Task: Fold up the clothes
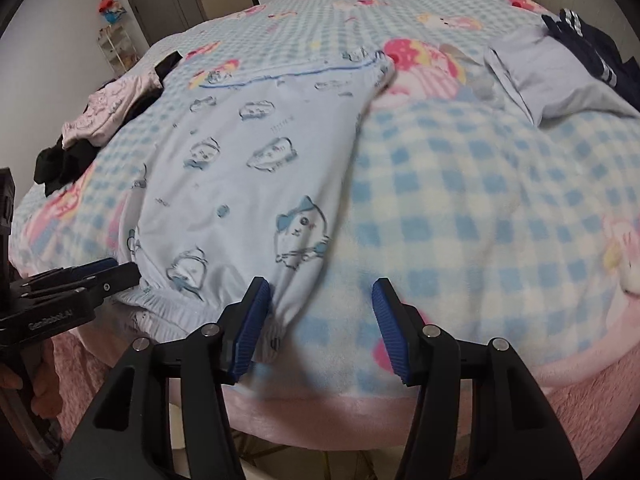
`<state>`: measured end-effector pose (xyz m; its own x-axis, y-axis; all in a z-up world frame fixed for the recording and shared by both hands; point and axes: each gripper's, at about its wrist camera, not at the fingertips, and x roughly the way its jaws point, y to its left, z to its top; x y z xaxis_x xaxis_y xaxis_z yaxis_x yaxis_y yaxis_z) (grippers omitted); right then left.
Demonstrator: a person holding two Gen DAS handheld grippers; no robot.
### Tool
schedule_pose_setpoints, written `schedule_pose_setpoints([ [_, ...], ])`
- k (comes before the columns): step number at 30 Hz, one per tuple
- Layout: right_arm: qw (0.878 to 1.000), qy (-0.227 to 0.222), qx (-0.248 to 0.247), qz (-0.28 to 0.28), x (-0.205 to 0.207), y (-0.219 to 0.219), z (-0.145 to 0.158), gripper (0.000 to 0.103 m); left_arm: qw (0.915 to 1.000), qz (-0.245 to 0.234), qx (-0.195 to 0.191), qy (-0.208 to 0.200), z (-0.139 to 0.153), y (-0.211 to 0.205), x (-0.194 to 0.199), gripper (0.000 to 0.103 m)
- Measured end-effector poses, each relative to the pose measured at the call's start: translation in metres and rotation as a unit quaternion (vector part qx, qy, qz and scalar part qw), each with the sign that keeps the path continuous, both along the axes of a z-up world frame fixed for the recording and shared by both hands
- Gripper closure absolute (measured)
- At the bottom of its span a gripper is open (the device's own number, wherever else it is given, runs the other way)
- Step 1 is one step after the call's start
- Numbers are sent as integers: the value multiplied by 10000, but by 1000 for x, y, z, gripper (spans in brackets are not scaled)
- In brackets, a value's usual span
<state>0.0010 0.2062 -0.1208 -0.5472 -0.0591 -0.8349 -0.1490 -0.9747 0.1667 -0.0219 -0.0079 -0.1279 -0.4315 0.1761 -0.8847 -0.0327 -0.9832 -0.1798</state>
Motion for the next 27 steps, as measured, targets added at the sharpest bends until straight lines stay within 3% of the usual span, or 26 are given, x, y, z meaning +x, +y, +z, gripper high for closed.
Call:
schedule_pose_setpoints([
  [11, 10000, -57, 8, -24, 8, 7, 1, 48, 9982, -127, -568, -137, -5, -4, 9, 49],
  [14, 9997, 17, -177, -165, 12, 10, 8, 48, 9996, -11, -274, -32, 4, -12, 12, 50],
  [17, 9989, 286, -346, -157, 16, 9, 23, 48, 9983, -63, 561, 154, 15, -22, 14, 50],
  [19, 9984, 436, -359, -74, 16, 6, 32, 48, 9904, -144, 1375, 45, 13, -26, 11, 50],
  [21, 9989, 340, -328, -38, 13, 3, 25, 48, 9836, -185, 1793, -93, 6, -22, 8, 49],
  [22, 9991, 290, -313, -20, 12, 1, 22, 48, 9818, -220, 1881, -156, 2, -18, 7, 49],
  [26, 9996, 88, -251, 52, 6, -7, 9, 48, 9901, -388, 1323, -247, -6, 0, 10, 49],
  [27, 9997, 38, -236, 70, 5, -9, 6, 48, 9887, -385, 1420, -290, -9, -4, 11, 47],
])
